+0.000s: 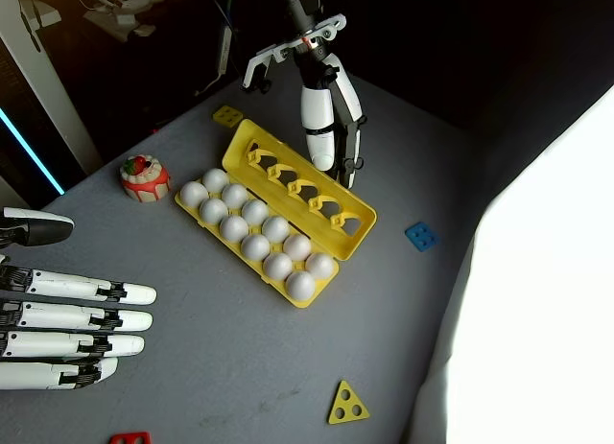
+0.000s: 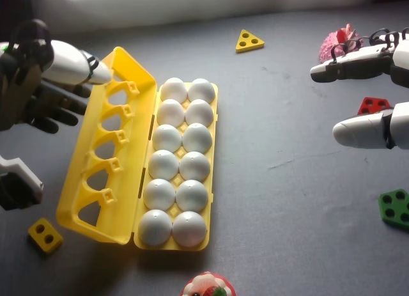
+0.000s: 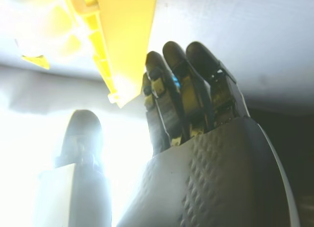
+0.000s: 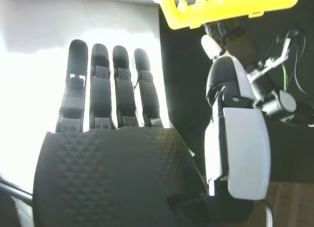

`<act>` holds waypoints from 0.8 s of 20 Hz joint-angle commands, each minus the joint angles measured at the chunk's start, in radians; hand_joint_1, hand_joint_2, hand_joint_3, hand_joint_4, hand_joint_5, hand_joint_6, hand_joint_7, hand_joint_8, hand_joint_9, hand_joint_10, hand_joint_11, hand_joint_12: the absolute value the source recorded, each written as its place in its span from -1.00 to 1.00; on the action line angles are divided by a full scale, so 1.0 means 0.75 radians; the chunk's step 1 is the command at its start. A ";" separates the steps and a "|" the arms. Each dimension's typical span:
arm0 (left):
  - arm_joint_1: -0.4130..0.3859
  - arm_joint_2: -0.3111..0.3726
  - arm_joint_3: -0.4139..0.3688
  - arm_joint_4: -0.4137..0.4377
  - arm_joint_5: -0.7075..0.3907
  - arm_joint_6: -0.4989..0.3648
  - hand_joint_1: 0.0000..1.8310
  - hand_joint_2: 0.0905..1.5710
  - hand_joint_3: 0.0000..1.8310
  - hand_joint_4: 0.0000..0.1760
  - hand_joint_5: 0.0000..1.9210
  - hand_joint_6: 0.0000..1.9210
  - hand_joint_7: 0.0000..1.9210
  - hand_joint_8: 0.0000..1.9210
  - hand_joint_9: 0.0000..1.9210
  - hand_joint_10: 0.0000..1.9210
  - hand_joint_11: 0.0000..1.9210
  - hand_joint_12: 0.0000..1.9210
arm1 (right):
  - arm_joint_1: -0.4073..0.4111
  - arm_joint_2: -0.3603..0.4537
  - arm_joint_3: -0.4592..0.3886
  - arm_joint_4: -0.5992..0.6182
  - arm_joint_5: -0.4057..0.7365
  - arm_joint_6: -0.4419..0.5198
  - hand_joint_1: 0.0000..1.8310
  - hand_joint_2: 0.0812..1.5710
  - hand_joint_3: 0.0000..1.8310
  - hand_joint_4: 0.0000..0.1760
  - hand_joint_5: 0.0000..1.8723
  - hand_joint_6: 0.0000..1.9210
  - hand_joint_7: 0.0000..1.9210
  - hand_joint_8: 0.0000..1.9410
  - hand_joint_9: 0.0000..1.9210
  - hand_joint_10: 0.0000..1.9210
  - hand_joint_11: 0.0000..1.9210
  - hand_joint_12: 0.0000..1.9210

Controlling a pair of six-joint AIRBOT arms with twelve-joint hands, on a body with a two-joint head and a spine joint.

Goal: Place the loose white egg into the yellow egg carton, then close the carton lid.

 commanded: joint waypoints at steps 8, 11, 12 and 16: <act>-0.142 0.002 -0.124 0.063 -0.087 0.094 -0.45 0.57 -1.00 -1.00 -0.45 -0.99 -0.34 -0.99 -0.62 -0.35 -1.00 0.63 | 0.013 0.006 -0.007 0.001 0.147 0.002 -0.54 0.42 -1.00 -1.00 -0.64 -1.00 -0.70 -1.00 -0.72 -0.99 -1.00 0.17; -0.142 0.002 -0.175 0.074 -0.090 0.133 -0.46 0.57 -1.00 -1.00 -0.46 -1.00 -0.35 -1.00 -0.64 -0.36 -1.00 0.63 | 0.013 0.006 -0.007 0.001 0.159 0.002 -0.56 0.43 -1.00 -1.00 -0.65 -1.00 -0.69 -1.00 -0.71 -0.99 -1.00 0.14; -0.142 0.001 -0.189 0.074 -0.089 0.160 -0.46 0.57 -1.00 -1.00 -0.46 -1.00 -0.35 -1.00 -0.63 -0.36 -1.00 0.63 | 0.013 0.006 -0.007 0.001 0.160 0.002 -0.56 0.43 -1.00 -1.00 -0.65 -1.00 -0.69 -1.00 -0.71 -0.99 -1.00 0.14; -0.145 0.000 -0.246 0.074 -0.084 0.224 -0.46 0.58 -1.00 -1.00 -0.46 -1.00 -0.36 -1.00 -0.64 -0.36 -1.00 0.64 | 0.014 0.007 -0.007 0.001 0.190 0.002 -0.55 0.43 -1.00 -1.00 -0.65 -0.99 -0.69 -0.99 -0.71 -0.99 -1.00 0.11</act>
